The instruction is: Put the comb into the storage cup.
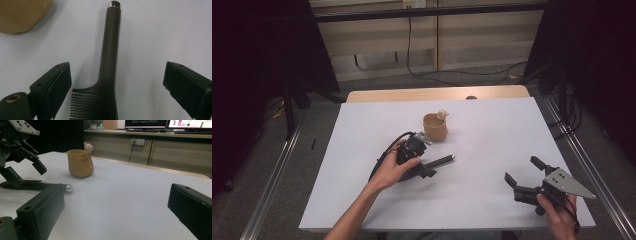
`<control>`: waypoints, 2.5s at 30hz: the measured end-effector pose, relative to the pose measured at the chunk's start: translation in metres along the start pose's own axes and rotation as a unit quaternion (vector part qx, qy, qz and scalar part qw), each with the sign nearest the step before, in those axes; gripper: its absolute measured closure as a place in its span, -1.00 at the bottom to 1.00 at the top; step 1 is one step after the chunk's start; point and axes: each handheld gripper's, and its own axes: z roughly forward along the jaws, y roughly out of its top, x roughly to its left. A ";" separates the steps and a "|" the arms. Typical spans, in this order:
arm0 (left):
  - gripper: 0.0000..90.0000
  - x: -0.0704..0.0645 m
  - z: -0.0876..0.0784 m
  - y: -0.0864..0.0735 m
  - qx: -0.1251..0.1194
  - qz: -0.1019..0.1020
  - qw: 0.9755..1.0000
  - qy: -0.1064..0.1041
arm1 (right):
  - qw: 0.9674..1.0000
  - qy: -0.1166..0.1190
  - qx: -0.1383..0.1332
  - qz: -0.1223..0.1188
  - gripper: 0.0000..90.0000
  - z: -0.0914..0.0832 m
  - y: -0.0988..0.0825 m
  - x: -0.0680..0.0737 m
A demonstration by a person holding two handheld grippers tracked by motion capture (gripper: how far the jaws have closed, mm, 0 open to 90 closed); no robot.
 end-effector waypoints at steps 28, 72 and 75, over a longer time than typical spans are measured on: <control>0.07 0.013 0.019 0.007 0.043 0.016 0.999 0.010 | 1.000 0.002 0.003 -0.001 -0.99 0.000 0.000 0.000; 0.61 0.000 0.024 0.019 0.093 0.030 0.995 0.027 | 1.000 0.003 0.003 -0.001 -0.99 0.001 0.000 0.001; 0.62 0.002 0.023 0.018 0.089 0.028 0.995 0.021 | 1.000 0.003 0.003 -0.001 -0.99 0.001 0.000 0.001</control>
